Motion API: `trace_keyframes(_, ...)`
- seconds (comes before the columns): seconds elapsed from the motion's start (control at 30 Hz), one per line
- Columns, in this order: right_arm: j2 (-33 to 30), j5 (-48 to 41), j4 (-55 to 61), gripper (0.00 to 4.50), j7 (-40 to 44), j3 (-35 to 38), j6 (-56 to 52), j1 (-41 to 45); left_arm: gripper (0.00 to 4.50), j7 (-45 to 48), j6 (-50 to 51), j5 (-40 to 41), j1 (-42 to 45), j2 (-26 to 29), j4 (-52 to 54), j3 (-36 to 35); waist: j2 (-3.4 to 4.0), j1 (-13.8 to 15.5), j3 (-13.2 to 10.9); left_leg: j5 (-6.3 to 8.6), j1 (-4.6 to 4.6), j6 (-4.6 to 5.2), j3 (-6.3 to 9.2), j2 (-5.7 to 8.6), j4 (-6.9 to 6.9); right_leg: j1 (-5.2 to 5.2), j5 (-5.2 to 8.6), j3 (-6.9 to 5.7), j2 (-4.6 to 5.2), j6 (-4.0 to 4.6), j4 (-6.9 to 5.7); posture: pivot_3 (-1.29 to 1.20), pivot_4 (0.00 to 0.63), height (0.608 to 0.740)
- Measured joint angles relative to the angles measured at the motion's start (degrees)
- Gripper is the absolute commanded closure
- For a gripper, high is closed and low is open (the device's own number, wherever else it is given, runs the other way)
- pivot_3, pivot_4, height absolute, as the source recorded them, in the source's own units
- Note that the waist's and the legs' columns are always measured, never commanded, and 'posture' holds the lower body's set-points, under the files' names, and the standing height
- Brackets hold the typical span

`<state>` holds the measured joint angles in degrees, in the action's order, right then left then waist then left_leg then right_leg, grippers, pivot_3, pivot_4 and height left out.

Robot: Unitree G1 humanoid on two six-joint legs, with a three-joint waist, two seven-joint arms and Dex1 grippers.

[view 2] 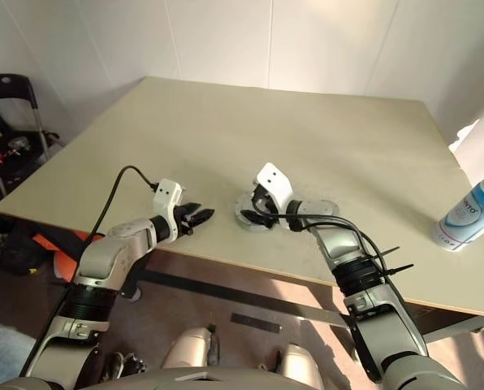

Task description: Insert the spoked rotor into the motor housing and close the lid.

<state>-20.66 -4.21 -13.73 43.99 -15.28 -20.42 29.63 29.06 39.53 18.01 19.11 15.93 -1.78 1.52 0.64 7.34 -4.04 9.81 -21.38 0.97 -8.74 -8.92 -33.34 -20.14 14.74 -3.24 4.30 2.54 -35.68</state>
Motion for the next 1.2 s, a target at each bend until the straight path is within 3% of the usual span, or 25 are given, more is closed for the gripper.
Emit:
trace_keyframes(0.57, 1.05, 0.03, -1.84, 1.41, 0.66, -0.78, -0.84, 0.47, 1.85, -0.66, 0.74, 0.78, 0.12, -1.58, 0.00, -0.13, -0.24, -0.28, 0.49, 0.04, 0.29, 0.05, -0.02, -0.02, 0.15, 0.19, 0.02, 0.00, -0.01, 0.00, 0.16, 0.00, 0.000, 0.740)
trace_keyframes(0.9, 2.50, 0.05, -5.81, 1.41, 0.18, -0.80, -0.88, 2.06, 1.85, -4.35, 6.81, 9.41, 10.06, -13.14, -3.76, -6.19, -0.40, -0.46, 0.74, 0.00, 1.09, -0.03, -0.01, -0.03, 0.29, 0.86, 0.26, 0.00, -0.01, -0.42, 0.22, 0.00, 0.000, 0.740)
trace_keyframes(1.03, 2.75, 0.06, -5.89, 1.41, 0.14, -0.98, -0.88, 2.13, 2.71, -5.19, 9.55, 10.97, 12.01, -14.44, -8.16, -6.81, -0.39, -0.44, 0.75, -0.01, 1.30, -0.04, -0.02, -0.01, 0.57, 0.96, 0.27, 0.01, -0.02, -0.44, 0.37, 0.00, 0.000, 0.740)
trace_keyframes(1.2, 2.79, 0.05, -5.82, 1.41, 0.21, -1.08, -0.89, 2.12, 4.46, -8.23, 12.67, 11.02, 12.76, -14.46, -15.08, -8.83, -0.31, -0.54, 0.82, -0.01, 1.30, -0.05, -0.02, 0.00, 0.68, 0.96, 0.27, 0.00, -0.03, -0.44, 0.52, 0.00, 0.000, 0.740)
